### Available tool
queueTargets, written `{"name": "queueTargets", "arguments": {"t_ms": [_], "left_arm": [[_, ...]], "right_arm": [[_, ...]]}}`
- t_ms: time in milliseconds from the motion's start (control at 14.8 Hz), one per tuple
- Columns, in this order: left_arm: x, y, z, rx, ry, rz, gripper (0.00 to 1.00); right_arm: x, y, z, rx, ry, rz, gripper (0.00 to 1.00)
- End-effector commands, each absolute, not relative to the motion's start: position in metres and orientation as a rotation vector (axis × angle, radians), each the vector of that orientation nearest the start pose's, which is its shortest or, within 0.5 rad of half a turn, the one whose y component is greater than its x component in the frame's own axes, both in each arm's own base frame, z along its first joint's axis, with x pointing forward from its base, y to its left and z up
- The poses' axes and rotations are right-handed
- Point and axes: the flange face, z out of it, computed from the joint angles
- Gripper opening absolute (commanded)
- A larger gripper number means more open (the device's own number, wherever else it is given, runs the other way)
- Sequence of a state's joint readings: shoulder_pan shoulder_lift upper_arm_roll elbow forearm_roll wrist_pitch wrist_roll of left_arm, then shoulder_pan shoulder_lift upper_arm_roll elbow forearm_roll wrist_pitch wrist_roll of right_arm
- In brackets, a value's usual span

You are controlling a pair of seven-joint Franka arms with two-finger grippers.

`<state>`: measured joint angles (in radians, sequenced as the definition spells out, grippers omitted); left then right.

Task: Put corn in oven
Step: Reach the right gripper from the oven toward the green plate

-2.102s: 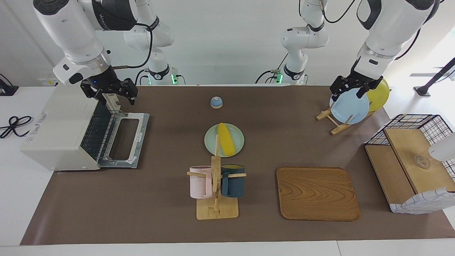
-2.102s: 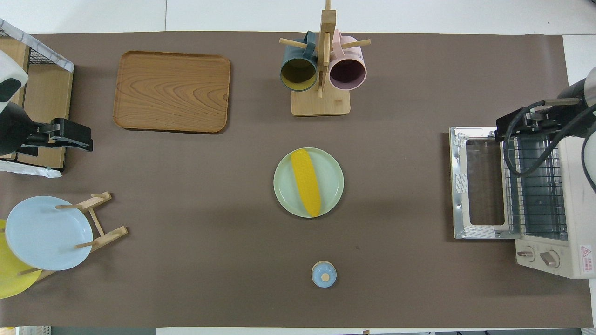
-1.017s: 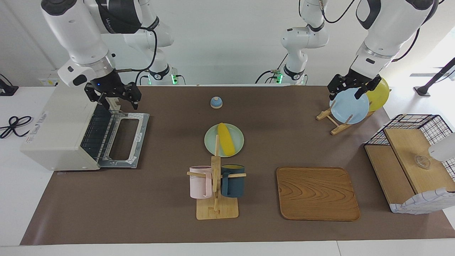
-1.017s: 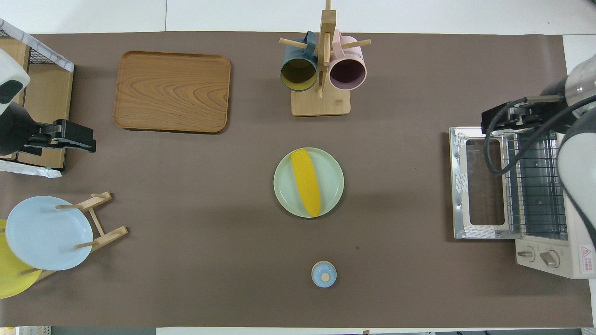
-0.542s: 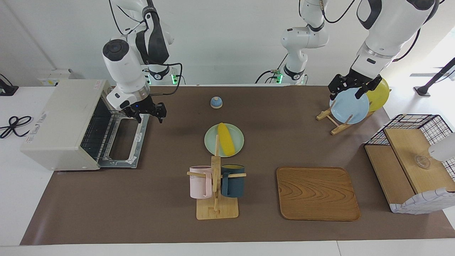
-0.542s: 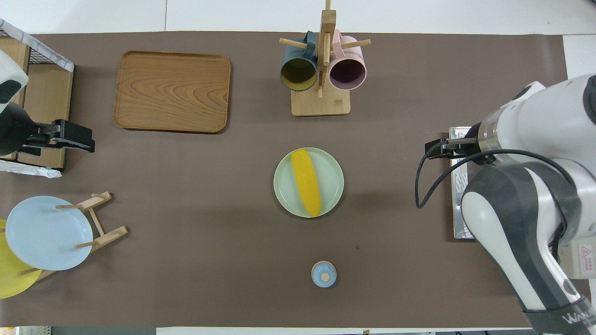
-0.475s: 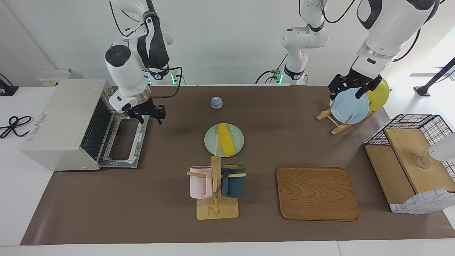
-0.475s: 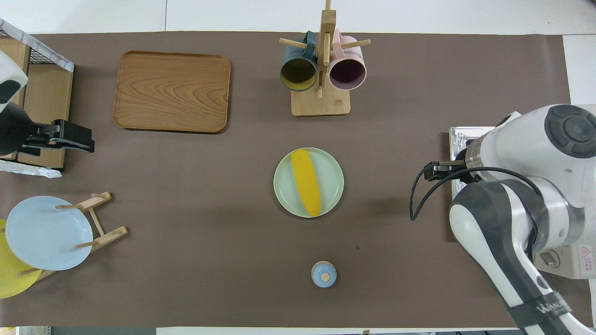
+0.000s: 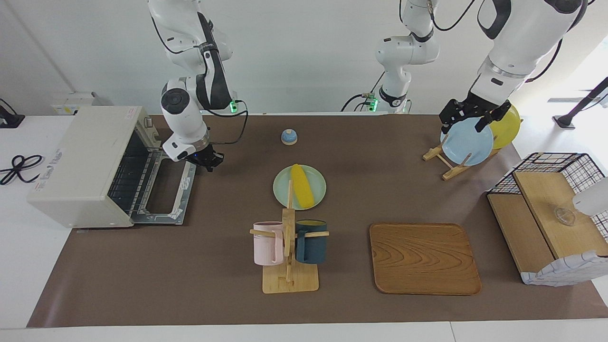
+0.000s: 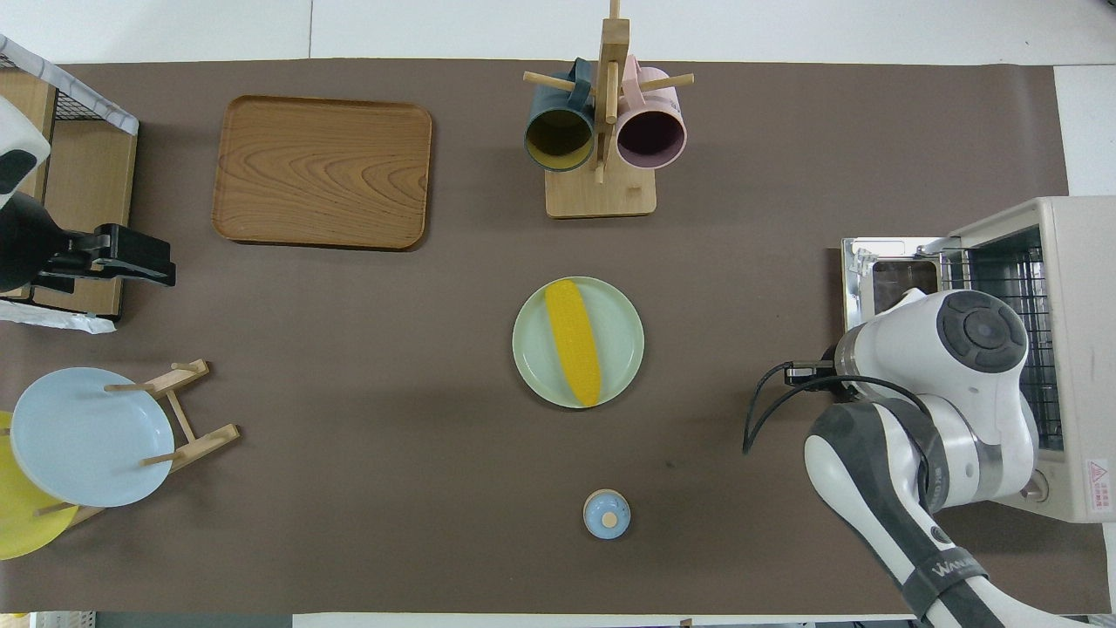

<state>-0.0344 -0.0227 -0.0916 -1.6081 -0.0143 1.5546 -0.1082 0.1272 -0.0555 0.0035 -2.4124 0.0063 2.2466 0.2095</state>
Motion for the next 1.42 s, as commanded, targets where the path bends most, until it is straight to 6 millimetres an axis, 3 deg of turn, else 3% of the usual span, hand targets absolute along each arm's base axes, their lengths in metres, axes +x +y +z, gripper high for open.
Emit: {"name": "queueTargets", "arguments": {"t_ms": [0, 136, 339, 475, 542, 678, 746, 881, 949, 1085, 1220, 1356], "left_arm": [[0.536, -0.068, 0.622, -3.161, 0.03, 0.065, 1.0], [0.536, -0.068, 0.622, -3.161, 0.03, 0.065, 1.0], [0.536, -0.068, 0.622, -3.161, 0.027, 0.065, 1.0], [0.536, -0.068, 0.622, -3.161, 0.03, 0.065, 1.0], [0.536, -0.068, 0.622, -3.161, 0.03, 0.065, 1.0], [0.536, -0.068, 0.622, -3.161, 0.03, 0.065, 1.0], [0.536, -0.068, 0.622, -3.161, 0.03, 0.065, 1.0], [0.536, -0.068, 0.622, -3.161, 0.03, 0.065, 1.0], [0.536, -0.068, 0.622, -3.161, 0.03, 0.065, 1.0], [0.536, -0.068, 0.622, -3.161, 0.03, 0.065, 1.0], [0.536, -0.068, 0.622, -3.161, 0.03, 0.065, 1.0], [0.536, -0.068, 0.622, -3.161, 0.03, 0.065, 1.0]], "right_arm": [[0.453, 0.05, 0.322, -3.13, 0.182, 0.164, 0.0], [0.446, 0.048, 0.31, -3.132, 0.187, 0.199, 0.0], [0.443, 0.054, 0.307, -3.134, 0.19, 0.211, 0.0], [0.447, 0.072, 0.314, -3.137, 0.206, 0.207, 0.0], [0.45, 0.091, 0.32, -3.139, 0.221, 0.195, 0.0], [0.448, 0.156, 0.341, -3.15, 0.265, 0.169, 0.02], [0.449, 0.187, 0.35, -3.154, 0.277, 0.16, 0.18], [0.466, 0.219, 0.368, -3.135, 0.235, 0.072, 0.72], [0.471, 0.24, 0.379, -3.125, 0.189, 0.035, 0.83], [0.483, 0.309, 0.404, -3.116, 0.111, 0.014, 0.91], [0.478, 0.382, 0.409, -3.097, 0.136, -0.017, 0.91], [0.471, 0.452, 0.375, -3.117, 0.117, -0.017, 0.91]]}}
